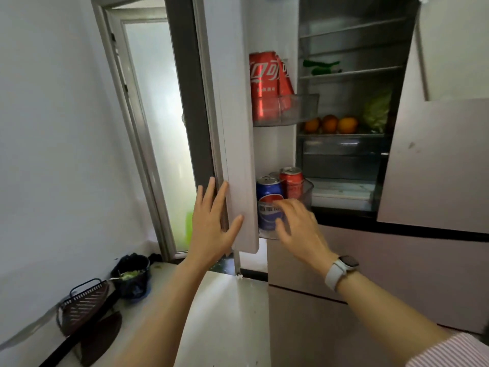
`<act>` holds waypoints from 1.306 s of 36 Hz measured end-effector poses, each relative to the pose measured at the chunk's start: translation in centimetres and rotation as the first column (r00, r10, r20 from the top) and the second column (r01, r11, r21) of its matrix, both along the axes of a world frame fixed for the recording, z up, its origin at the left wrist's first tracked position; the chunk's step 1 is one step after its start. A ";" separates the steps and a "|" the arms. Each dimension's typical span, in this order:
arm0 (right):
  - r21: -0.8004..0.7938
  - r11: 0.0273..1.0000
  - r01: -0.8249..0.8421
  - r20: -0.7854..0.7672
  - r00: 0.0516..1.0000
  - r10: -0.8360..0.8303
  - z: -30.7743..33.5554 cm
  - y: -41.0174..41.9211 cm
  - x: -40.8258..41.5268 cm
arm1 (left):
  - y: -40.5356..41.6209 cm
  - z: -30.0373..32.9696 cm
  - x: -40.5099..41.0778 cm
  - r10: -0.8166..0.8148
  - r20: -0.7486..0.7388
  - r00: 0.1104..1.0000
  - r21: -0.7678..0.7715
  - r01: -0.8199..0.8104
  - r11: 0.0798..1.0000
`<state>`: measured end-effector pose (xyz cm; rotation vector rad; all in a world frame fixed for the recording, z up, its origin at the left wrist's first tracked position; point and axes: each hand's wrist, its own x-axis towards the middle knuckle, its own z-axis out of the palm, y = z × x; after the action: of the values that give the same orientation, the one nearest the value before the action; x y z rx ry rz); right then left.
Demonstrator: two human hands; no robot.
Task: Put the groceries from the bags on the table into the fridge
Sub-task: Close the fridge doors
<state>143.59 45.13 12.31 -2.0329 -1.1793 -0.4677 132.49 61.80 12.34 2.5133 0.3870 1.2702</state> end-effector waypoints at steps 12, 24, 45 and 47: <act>0.346 0.938 -0.008 0.076 0.997 -0.019 1.4 -6.4 2.4 | -5.4 0.9 4.0 -0.252 0.198 0.947 0.206 0.211 0.956; 0.160 0.976 0.149 -0.349 0.933 -0.085 3.3 -9.9 7.9 | -10.5 5.2 12.7 -0.344 0.034 0.938 0.315 0.317 0.895; 0.260 0.941 0.217 -0.158 0.971 -0.180 3.4 -11.1 17.1 | -14.6 6.2 24.8 -0.084 -0.082 0.993 0.543 0.115 0.832; 0.171 0.960 0.223 -0.039 0.975 -0.219 3.0 -11.4 17.8 | -14.1 6.2 25.0 -0.089 -0.061 0.994 0.571 0.108 0.814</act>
<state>161.39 33.70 15.35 -2.0192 -0.8699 -0.6357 157.46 47.69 18.50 2.9936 -0.1597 1.4770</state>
